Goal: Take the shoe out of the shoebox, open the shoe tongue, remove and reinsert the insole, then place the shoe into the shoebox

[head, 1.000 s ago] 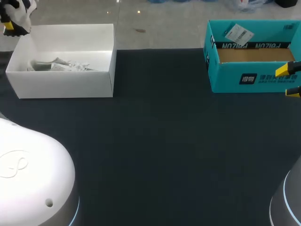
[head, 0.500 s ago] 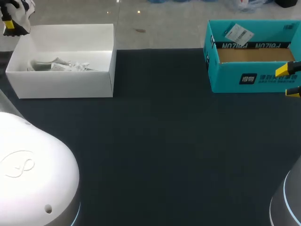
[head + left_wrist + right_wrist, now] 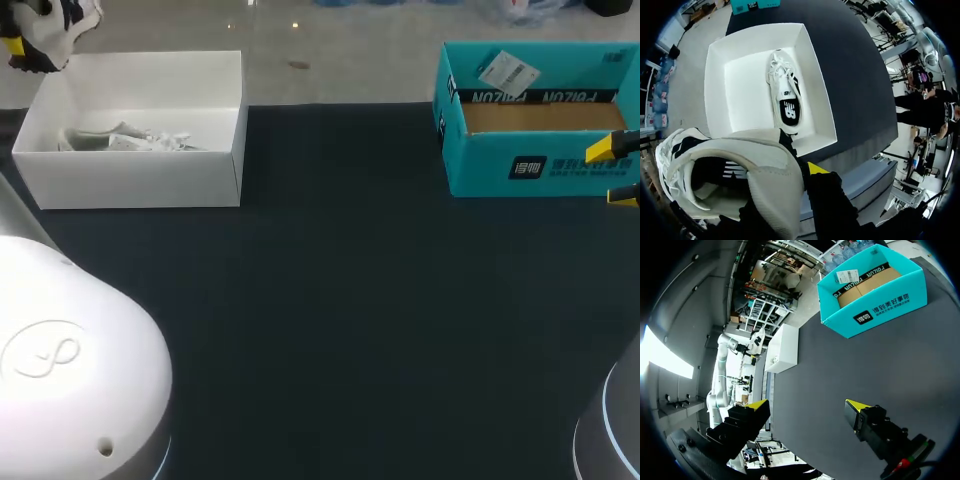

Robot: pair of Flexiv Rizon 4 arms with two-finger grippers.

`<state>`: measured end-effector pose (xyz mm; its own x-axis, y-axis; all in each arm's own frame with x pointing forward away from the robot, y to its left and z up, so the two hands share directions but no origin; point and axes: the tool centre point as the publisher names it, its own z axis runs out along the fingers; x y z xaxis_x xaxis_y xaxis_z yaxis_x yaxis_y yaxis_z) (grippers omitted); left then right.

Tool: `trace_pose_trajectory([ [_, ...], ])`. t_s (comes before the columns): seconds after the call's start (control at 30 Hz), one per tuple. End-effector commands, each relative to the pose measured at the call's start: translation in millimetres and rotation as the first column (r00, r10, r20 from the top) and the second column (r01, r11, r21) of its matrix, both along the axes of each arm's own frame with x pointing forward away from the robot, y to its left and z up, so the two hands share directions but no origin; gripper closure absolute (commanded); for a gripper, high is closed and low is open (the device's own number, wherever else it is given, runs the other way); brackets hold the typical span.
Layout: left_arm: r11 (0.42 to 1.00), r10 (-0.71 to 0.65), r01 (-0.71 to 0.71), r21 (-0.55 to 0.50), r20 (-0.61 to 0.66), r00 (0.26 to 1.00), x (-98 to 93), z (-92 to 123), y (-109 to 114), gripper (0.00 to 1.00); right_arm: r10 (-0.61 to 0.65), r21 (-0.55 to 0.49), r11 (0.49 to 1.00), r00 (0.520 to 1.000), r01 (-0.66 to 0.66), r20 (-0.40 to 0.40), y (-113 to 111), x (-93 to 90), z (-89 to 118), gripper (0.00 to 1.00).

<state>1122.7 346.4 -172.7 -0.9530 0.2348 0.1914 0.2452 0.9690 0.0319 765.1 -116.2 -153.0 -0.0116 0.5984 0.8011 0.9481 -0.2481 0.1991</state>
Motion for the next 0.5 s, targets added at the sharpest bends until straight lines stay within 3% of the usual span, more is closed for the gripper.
trace_pose_trajectory([
  [0.03, 0.887, -0.449, 0.447, -0.118, 0.011, 0.893, -10.4, 18.3, -0.1, 1.0, -0.002, -0.003, 1.0, 1.0, 0.002, -0.002, 0.8, -0.3, -0.1, 0.0],
  [0.47, 0.887, -0.449, 0.447, -0.118, 0.011, 0.893, -10.4, 18.3, -0.1, 1.0, -0.002, -0.003, 1.0, 1.0, 0.002, -0.002, 0.8, -0.3, -0.1, 0.0],
  [0.5, 0.861, -0.499, 0.5, -0.095, 0.033, 0.866, -9.1, 18.1, 0.5, 1.0, -0.002, -0.003, 1.0, 1.0, 0.002, -0.002, 0.8, -0.3, -0.1, 0.0],
])
